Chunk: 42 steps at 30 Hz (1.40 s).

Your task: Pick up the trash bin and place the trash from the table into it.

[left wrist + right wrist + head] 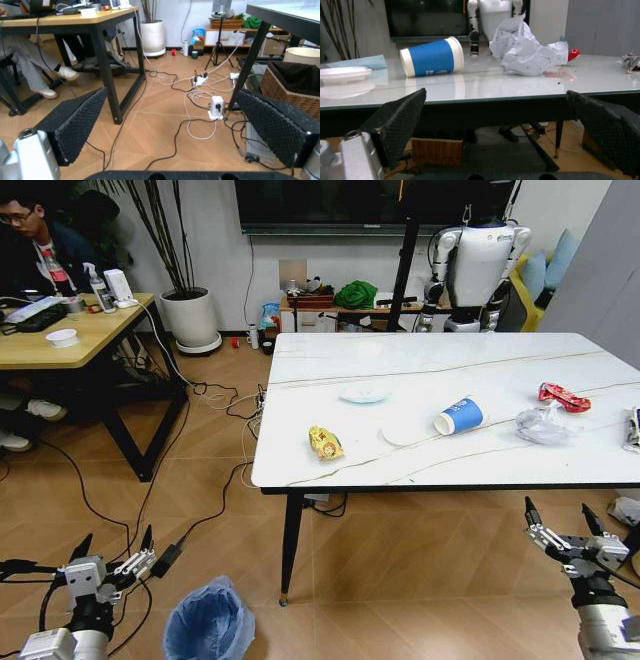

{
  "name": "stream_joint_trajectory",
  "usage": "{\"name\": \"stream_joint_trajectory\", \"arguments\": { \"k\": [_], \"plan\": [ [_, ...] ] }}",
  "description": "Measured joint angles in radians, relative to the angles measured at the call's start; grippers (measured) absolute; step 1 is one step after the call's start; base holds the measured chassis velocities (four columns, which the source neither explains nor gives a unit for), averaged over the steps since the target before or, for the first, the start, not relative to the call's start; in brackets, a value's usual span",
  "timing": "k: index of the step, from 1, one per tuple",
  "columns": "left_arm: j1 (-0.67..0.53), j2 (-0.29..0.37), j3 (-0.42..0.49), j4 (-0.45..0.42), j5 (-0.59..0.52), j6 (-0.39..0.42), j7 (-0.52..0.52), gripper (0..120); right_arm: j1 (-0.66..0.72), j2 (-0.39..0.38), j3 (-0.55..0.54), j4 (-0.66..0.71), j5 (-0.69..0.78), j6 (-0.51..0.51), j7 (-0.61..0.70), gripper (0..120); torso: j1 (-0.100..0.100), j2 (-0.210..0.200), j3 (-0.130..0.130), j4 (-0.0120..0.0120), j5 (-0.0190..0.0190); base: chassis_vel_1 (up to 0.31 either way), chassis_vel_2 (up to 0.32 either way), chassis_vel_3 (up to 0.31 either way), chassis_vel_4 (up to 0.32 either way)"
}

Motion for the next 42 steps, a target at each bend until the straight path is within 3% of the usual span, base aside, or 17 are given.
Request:
{"name": "stream_joint_trajectory", "arguments": {
  "k": [22,33,42],
  "plan": [
    [-0.002,-0.011,0.008,0.004,0.007,-0.003,0.006,100,-0.005,-0.016,0.008,-0.010,0.004,0.010,-0.013,100,-0.043,-0.098,-0.055,0.0000,0.0000,0.000,0.000,0.000,0.000],
    [-0.002,-0.013,0.009,0.007,0.008,-0.004,0.008,100,-0.033,-0.031,-0.018,-0.034,0.003,0.060,-0.159,100,-0.065,-0.150,-0.085,0.0000,-0.0001,0.000,0.000,0.000,0.000],
    [0.007,-0.008,0.009,0.012,0.002,-0.012,0.010,100,-0.018,-0.004,-0.014,-0.053,-0.033,0.045,-0.093,100,-0.083,-0.193,-0.110,0.0000,-0.0001,0.000,0.000,0.000,0.000]
  ]
}}
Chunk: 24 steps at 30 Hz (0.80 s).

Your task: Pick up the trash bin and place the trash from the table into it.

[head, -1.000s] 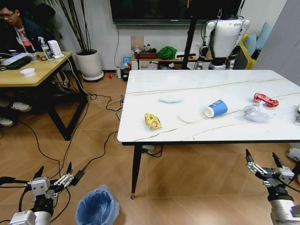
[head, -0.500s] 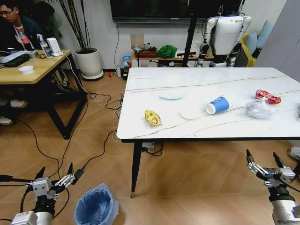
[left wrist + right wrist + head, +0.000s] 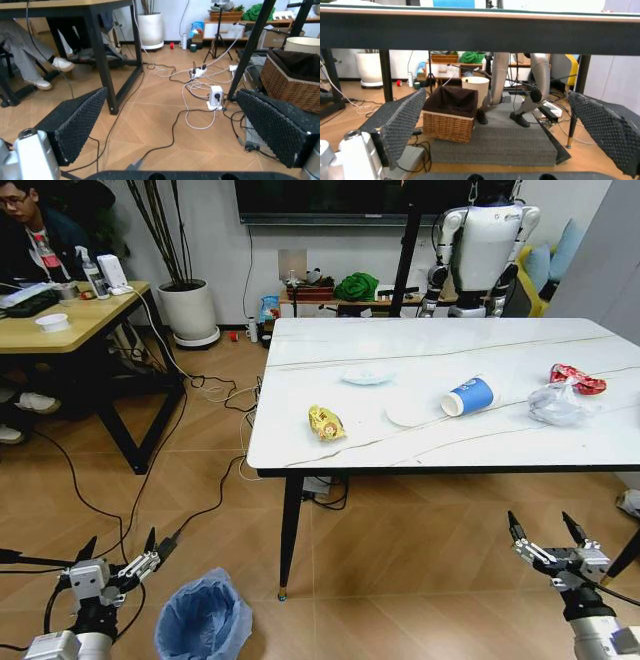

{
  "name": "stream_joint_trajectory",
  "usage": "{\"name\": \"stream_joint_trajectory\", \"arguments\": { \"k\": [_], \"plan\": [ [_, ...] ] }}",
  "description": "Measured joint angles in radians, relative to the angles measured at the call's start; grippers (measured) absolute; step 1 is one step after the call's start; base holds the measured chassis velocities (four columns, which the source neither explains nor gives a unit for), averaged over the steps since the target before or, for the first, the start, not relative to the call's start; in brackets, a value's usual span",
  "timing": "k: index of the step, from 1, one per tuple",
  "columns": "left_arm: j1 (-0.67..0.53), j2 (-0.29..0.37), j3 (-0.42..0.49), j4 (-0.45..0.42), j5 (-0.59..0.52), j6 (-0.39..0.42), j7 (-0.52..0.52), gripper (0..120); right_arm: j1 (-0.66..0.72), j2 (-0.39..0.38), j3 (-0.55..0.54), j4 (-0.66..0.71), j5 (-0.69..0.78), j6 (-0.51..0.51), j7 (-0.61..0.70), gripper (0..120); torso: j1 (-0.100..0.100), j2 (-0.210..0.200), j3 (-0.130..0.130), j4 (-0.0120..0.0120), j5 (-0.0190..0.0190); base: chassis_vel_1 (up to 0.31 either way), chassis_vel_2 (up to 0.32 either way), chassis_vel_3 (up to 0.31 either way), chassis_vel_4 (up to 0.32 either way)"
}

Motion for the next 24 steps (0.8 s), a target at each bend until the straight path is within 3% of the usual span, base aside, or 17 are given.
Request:
{"name": "stream_joint_trajectory", "arguments": {
  "k": [24],
  "plan": [
    [0.012,-0.019,0.014,0.020,0.017,-0.014,0.015,100,0.007,0.027,-0.011,-0.005,-0.008,0.010,-0.023,100,-0.039,-0.095,-0.056,0.0000,0.0000,0.000,0.000,0.000,0.000]
  ]
}}
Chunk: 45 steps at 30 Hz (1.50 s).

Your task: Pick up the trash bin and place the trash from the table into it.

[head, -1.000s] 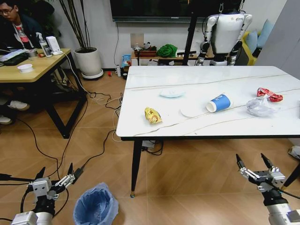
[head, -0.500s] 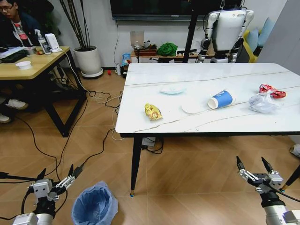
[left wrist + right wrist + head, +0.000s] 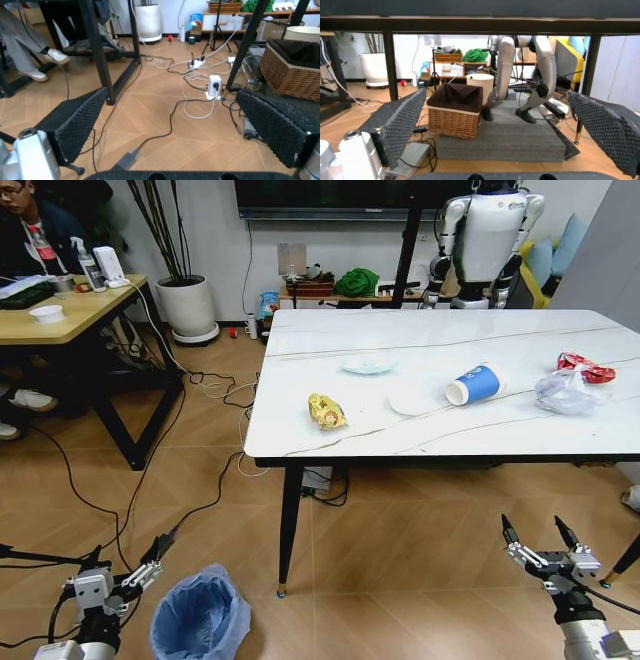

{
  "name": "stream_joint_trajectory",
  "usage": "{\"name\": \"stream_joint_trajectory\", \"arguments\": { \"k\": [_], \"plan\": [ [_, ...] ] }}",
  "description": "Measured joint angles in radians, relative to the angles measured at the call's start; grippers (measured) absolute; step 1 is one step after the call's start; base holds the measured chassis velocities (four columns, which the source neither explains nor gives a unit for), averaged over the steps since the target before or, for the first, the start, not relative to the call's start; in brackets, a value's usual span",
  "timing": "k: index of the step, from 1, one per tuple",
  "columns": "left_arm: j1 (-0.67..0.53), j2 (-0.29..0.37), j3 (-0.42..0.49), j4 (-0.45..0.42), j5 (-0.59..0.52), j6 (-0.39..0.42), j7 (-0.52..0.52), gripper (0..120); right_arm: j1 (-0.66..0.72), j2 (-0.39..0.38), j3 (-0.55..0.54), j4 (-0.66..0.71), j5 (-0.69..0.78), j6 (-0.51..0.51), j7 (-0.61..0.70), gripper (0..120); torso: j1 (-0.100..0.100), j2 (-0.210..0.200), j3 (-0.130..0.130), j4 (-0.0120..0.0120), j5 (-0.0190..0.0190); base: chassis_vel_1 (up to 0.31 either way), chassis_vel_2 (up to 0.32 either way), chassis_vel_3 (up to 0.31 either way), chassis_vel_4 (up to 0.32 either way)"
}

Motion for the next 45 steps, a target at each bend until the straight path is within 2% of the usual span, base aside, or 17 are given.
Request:
{"name": "stream_joint_trajectory", "arguments": {
  "k": [9,18,28,38,45],
  "plan": [
    [-0.001,-0.003,0.002,0.000,0.002,0.000,0.000,100,-0.003,0.002,0.000,0.002,0.000,0.001,-0.001,100,-0.011,-0.026,-0.015,0.0000,0.0000,0.000,0.000,0.000,0.000],
    [0.000,-0.012,0.008,0.018,0.011,-0.008,0.007,100,-0.007,0.009,0.001,0.008,0.000,0.008,-0.006,100,-0.034,-0.082,-0.048,0.0000,0.0000,0.000,0.000,0.000,0.000],
    [0.000,-0.011,0.010,0.033,0.007,-0.016,0.010,100,0.000,0.016,-0.001,0.012,0.000,0.007,-0.006,100,-0.048,-0.116,-0.068,0.0000,0.0000,0.000,0.000,0.000,0.000],
    [0.002,0.001,0.023,0.065,-0.003,-0.027,0.016,100,0.029,0.069,-0.030,0.003,-0.038,0.012,-0.006,100,-0.067,-0.164,-0.097,0.0000,0.0000,0.000,0.000,0.000,0.000],
    [0.005,-0.006,0.016,0.069,-0.003,-0.039,0.021,100,0.023,0.074,-0.039,0.003,-0.049,0.017,-0.010,100,-0.076,-0.192,-0.115,0.0000,0.0001,0.000,0.000,0.000,0.000]
  ]
}}
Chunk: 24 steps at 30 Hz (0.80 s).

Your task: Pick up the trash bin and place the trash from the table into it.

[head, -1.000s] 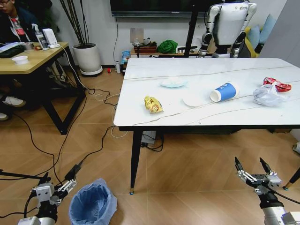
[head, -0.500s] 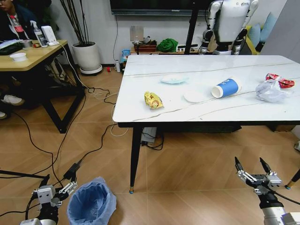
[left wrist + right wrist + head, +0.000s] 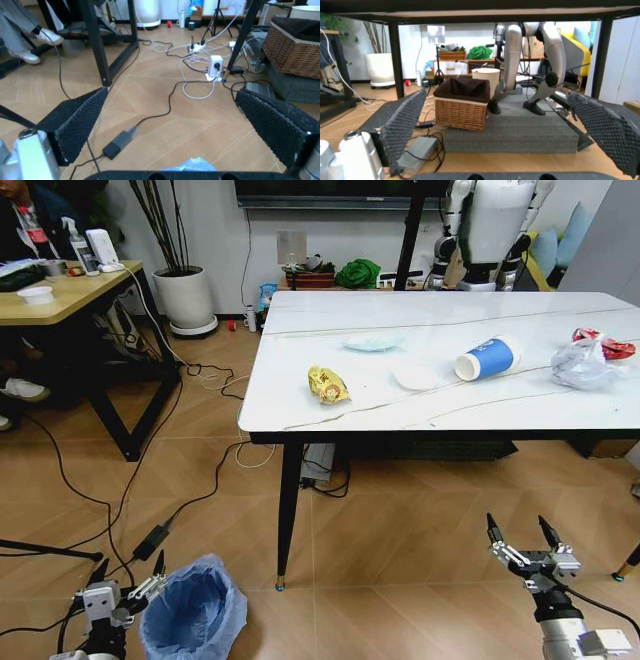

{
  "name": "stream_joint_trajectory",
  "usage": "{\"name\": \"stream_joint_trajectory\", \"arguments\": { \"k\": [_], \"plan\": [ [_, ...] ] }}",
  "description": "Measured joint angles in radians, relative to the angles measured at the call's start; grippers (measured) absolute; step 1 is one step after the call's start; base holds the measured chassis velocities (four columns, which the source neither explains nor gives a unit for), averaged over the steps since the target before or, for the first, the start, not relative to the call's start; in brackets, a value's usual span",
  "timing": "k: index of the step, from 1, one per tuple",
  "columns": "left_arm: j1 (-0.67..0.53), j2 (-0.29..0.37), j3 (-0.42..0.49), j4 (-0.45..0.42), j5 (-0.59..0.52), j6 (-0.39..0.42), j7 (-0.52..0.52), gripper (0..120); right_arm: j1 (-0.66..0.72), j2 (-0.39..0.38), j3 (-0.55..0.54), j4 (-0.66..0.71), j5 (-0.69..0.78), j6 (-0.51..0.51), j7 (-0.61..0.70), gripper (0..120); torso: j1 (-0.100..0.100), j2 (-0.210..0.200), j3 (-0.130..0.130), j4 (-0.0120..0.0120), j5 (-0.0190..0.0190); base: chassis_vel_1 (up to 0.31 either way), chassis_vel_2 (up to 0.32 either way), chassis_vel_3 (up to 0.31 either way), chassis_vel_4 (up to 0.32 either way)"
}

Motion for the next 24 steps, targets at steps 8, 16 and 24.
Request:
{"name": "stream_joint_trajectory", "arguments": {
  "k": [8,16,24],
  "plan": [
    [0.000,-0.003,-0.001,0.000,0.005,-0.005,0.002,100,-0.011,-0.008,0.004,0.011,0.000,0.000,0.000,100,-0.013,-0.032,-0.020,0.0000,-0.0001,0.000,0.000,0.000,0.000],
    [0.000,-0.004,0.000,0.008,0.012,-0.006,0.003,100,-0.020,-0.002,0.005,0.012,0.001,0.007,-0.004,100,-0.022,-0.059,-0.036,0.0000,-0.0001,0.000,0.000,0.000,0.000],
    [-0.004,-0.006,0.001,0.020,0.017,-0.009,0.005,100,-0.025,0.001,0.003,0.010,-0.003,0.014,-0.011,100,-0.036,-0.095,-0.060,0.0000,0.0000,0.000,0.000,0.000,0.000]
  ]
}}
